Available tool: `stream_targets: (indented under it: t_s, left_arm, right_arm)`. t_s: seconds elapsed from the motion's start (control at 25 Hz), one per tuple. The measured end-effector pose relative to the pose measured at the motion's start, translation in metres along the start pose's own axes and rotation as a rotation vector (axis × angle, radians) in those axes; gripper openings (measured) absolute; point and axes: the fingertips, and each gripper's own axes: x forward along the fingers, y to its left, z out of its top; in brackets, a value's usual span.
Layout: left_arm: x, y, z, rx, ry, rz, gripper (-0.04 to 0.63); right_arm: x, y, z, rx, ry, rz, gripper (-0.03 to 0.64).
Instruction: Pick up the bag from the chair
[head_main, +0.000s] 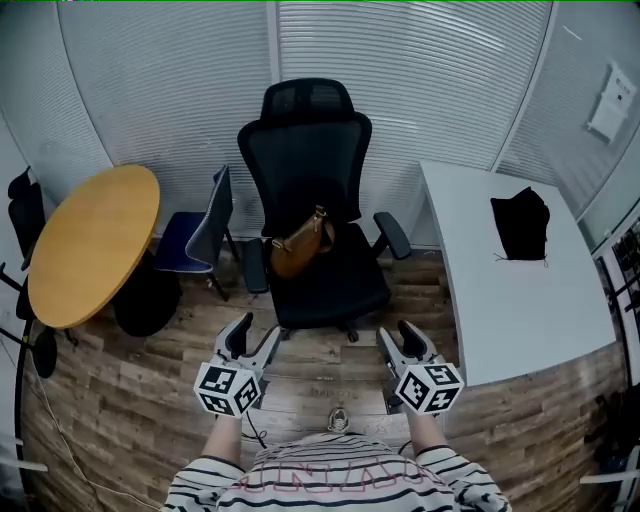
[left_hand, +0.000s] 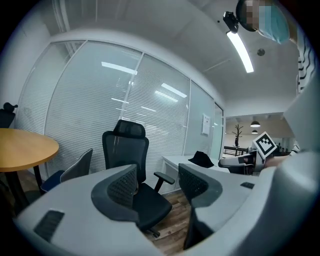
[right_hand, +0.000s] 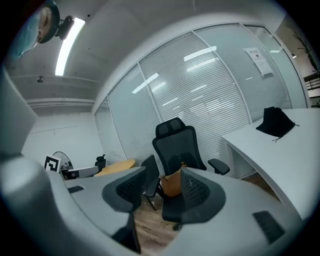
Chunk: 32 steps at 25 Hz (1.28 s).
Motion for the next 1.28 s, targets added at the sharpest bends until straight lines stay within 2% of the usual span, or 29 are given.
stream_targets:
  t_s: [0.32, 0.6, 0.88, 1.28]
  left_arm:
    - [0.057, 0.009, -0.002, -0.029, 0.002, 0.118, 0.238]
    - [0.073, 0.037, -0.004, -0.057, 0.034, 0.186, 0.238]
    - [0.121, 0.07, 0.006, -0.053, 0.028, 0.153, 0.238]
    - [0.199, 0.148, 0.032, -0.076, 0.032, 0.112, 0.238]
  right_arm:
    - [0.05, -0.062, 0.028, -0.009, 0.031, 0.05, 0.207]
    - [0.09, -0.074, 0.03, 0.019, 0.066, 0.078, 0.207]
    - [0.135, -0.087, 0.045, 0.033, 0.048, 0.051, 0.207]
    - [0.218, -0.091, 0.076, 0.038, 0.027, -0.01, 0.207]
